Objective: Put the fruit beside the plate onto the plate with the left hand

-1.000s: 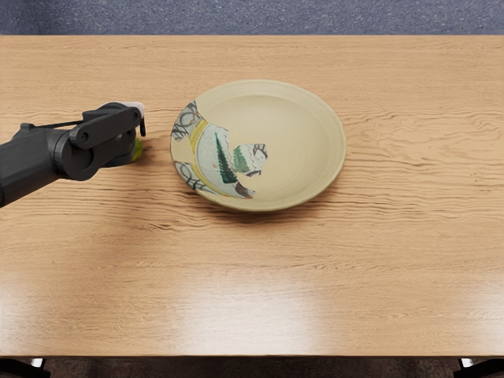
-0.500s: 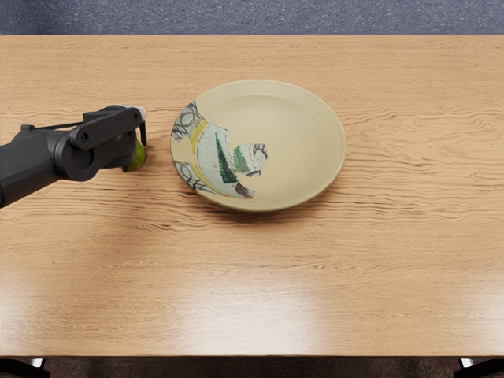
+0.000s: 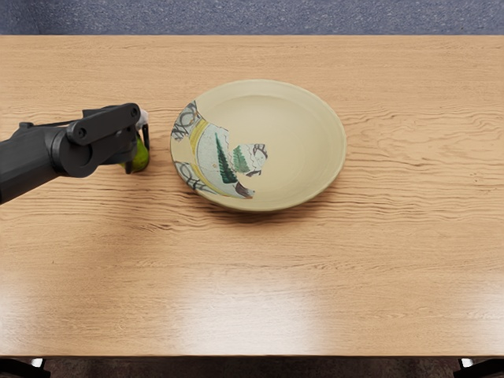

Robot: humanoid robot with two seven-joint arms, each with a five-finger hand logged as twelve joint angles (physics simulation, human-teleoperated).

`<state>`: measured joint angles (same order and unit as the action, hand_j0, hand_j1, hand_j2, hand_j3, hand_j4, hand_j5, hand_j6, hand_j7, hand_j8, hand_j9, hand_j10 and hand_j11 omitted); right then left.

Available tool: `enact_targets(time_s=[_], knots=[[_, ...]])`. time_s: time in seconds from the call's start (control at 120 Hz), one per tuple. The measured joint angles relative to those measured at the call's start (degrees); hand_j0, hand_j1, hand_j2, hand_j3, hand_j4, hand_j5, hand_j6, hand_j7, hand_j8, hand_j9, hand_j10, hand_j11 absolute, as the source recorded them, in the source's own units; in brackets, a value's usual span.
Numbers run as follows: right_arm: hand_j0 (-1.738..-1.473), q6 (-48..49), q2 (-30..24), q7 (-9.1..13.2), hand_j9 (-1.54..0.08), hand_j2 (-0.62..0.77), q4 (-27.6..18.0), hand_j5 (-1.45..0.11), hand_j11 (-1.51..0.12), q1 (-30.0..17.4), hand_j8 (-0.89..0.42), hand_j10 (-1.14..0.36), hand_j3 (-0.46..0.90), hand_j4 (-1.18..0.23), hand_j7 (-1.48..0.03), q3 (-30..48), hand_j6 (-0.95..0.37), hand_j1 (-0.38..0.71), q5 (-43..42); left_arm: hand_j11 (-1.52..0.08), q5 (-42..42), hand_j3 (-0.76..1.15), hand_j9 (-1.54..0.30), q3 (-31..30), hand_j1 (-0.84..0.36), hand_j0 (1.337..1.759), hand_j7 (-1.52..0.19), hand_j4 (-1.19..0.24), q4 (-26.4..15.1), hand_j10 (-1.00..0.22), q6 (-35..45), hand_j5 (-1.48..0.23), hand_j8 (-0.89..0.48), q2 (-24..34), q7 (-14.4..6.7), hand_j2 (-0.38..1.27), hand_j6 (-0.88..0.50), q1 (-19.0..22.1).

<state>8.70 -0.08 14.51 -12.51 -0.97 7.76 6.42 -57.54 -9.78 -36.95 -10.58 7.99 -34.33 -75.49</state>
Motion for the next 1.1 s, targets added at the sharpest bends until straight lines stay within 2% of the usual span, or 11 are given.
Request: enact_targets(time_s=[0.133,0.242,0.567,0.85,1.1], knots=[[-1.658,0.0,0.0,0.0,-0.04,-0.01,0.0,-0.04,-0.04,0.0,-0.03,-0.03,0.00,-0.03,-0.04,0.0,-0.03,-0.31,0.0,-1.09,0.8,0.00,-1.03,0.1,-0.22,1.648,-0.95,-0.70,-0.3,-0.75,-0.4,-0.88,-0.44,0.3,0.0,0.41,-0.41,-0.3],[-1.658,0.0,0.0,0.0,-0.04,-0.01,0.0,-0.04,-0.04,0.0,-0.03,-0.03,0.00,-0.03,-0.04,0.0,-0.03,-0.31,0.0,-1.07,2.1,0.00,-1.04,0.1,-0.25,1.651,-1.00,-0.66,-0.7,-0.72,-1.4,-0.97,-0.39,1.0,-0.2,0.48,-0.38,-1.1],[-1.658,0.0,0.1,0.0,-0.04,-0.01,0.0,-0.04,-0.04,0.0,-0.03,-0.03,0.00,-0.03,-0.04,0.0,-0.03,-0.31,0.0,-1.07,5.0,0.00,-1.06,0.2,-0.33,1.653,-1.08,-0.56,-2.7,-0.68,-4.4,-1.12,-0.37,3.4,-0.4,0.61,-0.30,-4.3],[-1.658,0.0,0.1,0.0,-0.04,-0.01,-0.1,-0.04,-0.04,0.0,-0.03,-0.03,0.00,-0.03,-0.04,0.0,-0.03,-0.31,0.0,-1.09,8.7,0.00,-1.08,0.2,-0.36,1.653,-1.11,-0.54,-2.8,-0.69,-8.2,-1.16,-0.35,5.3,-0.5,0.66,-0.28,-8.9],[-1.658,0.0,0.1,0.0,-0.04,-0.01,-0.1,-0.04,-0.04,0.0,-0.03,-0.03,0.00,-0.03,-0.04,0.0,-0.03,-0.31,0.0,-1.09,15.3,0.00,-1.08,0.3,-0.39,1.653,-1.12,-0.51,-2.8,-0.68,-13.4,-1.18,-0.33,5.1,-0.6,0.70,-0.26,-16.5]])
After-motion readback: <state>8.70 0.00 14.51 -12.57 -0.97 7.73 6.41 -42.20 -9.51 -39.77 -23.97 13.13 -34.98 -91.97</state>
